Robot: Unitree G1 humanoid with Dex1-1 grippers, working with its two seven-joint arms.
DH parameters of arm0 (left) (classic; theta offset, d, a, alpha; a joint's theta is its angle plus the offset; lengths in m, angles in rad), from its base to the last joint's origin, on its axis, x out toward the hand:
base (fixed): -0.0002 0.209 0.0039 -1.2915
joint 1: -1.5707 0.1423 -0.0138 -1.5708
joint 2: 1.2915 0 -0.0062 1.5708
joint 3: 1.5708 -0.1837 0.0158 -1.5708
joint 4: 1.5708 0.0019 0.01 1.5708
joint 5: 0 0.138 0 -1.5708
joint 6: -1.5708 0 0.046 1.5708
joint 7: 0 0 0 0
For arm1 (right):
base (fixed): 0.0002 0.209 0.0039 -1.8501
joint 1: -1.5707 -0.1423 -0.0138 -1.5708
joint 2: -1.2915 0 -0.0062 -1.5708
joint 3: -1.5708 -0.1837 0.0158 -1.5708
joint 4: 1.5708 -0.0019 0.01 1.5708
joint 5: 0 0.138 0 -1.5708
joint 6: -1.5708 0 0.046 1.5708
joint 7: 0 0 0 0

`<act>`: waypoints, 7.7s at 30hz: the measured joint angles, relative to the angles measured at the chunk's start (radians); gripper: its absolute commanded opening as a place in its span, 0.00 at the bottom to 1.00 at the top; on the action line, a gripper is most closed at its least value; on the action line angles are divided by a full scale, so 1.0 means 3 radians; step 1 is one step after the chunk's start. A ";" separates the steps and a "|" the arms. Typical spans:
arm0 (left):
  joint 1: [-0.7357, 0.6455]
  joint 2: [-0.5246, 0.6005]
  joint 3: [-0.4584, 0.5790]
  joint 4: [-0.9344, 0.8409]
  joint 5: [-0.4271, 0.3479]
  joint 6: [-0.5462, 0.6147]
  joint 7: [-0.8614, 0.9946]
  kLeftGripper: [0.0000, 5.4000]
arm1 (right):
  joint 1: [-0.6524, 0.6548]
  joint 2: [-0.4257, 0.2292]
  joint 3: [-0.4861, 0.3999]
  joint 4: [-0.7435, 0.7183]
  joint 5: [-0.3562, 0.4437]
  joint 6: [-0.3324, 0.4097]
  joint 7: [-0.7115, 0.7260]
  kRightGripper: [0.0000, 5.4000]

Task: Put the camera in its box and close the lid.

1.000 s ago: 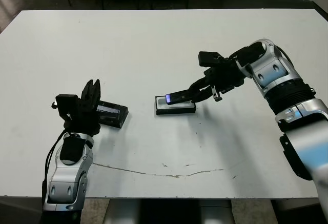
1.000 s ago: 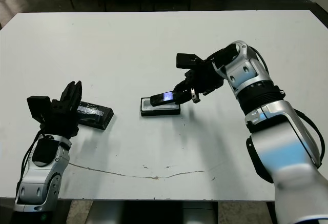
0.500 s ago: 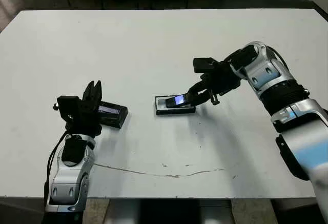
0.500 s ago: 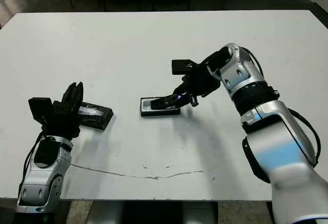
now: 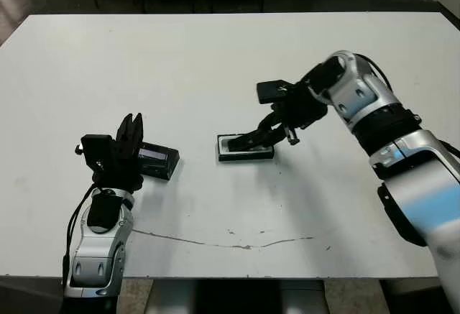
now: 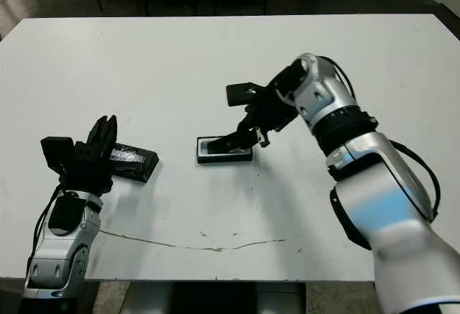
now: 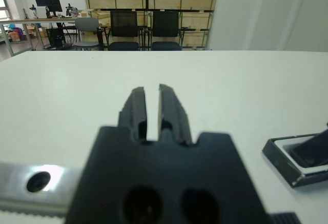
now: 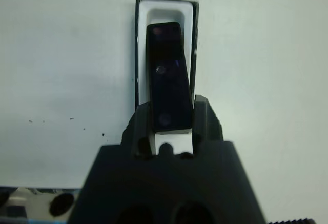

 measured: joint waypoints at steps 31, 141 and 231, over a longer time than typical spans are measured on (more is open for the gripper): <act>0.0038 -0.0014 0.0013 -0.0001 0.0002 -0.0034 0.0024 0.00 | 0.0050 -0.0143 -0.0015 -0.0211 0.0096 -0.0370 0.0133 0.67; -0.2686 0.2308 -0.1904 0.2422 0.1529 -0.0232 -0.4234 0.37 | 0.3442 -0.0511 -0.2377 -0.3619 0.2309 0.0485 -0.2812 0.00; -0.2528 0.1601 -0.1665 0.1436 0.0215 0.2255 -0.3755 0.22 | 0.3573 -0.0527 -0.2269 -0.3724 0.2421 0.0535 -0.2888 0.00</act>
